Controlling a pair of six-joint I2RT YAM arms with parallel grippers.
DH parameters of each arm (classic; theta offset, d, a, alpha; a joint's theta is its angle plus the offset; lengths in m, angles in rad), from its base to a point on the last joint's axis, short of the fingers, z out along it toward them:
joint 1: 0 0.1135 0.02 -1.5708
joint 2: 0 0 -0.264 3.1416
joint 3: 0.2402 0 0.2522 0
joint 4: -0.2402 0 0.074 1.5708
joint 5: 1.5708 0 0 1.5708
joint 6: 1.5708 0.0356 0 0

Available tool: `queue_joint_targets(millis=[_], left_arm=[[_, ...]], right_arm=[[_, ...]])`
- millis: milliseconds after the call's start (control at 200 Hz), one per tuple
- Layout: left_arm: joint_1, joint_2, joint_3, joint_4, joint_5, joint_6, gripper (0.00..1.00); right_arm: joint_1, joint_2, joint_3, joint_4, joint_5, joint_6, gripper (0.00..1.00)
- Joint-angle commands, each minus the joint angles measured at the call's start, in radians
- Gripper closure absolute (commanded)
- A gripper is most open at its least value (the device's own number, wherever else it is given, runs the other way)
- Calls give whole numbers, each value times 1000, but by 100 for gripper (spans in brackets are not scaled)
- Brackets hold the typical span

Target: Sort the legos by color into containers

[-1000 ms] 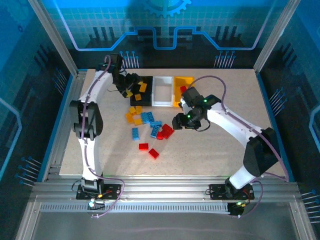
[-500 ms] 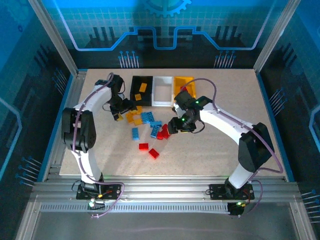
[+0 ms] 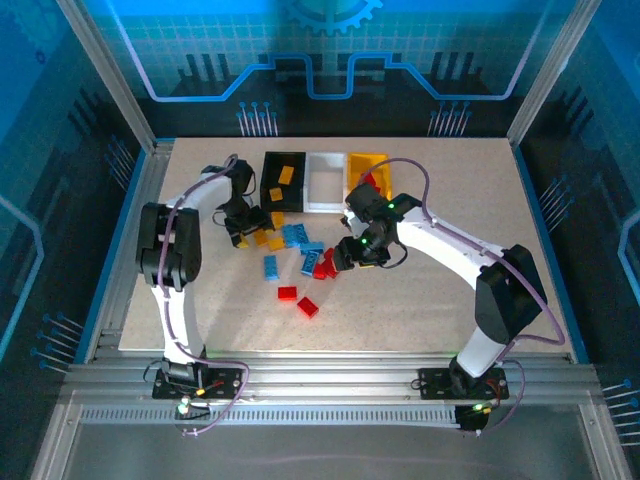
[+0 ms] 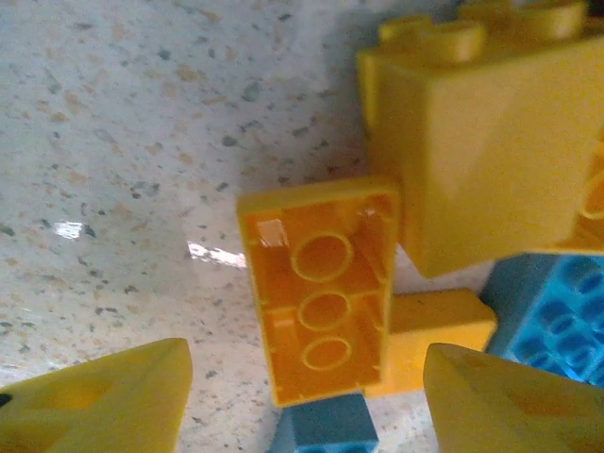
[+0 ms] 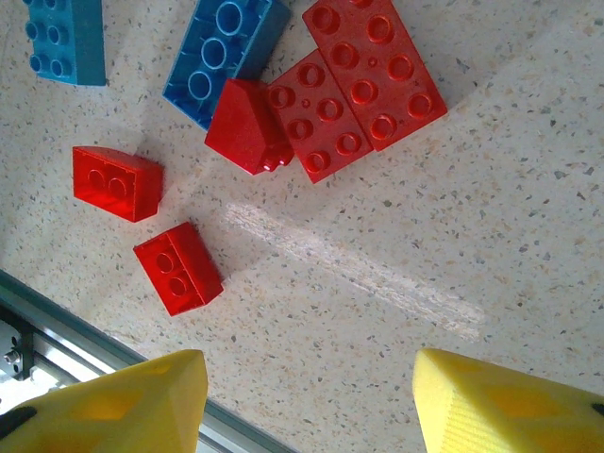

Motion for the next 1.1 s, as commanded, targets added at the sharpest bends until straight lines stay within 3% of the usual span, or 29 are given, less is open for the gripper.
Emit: queue_joint_targets(millis=[0, 330, 710, 1091], left_arm=[[-1, 26, 26, -6, -57, 14, 37], [3, 76, 54, 2, -69, 12, 39], [28, 49, 11, 12, -60, 23, 66], [39, -151, -74, -11, 5, 27, 65]], right_arm=[[12, -4, 14, -18, -4, 9, 39], [15, -11, -9, -8, -16, 18, 39], [30, -39, -39, 5, -8, 41, 40], [38, -34, -37, 28, -5, 47, 40]])
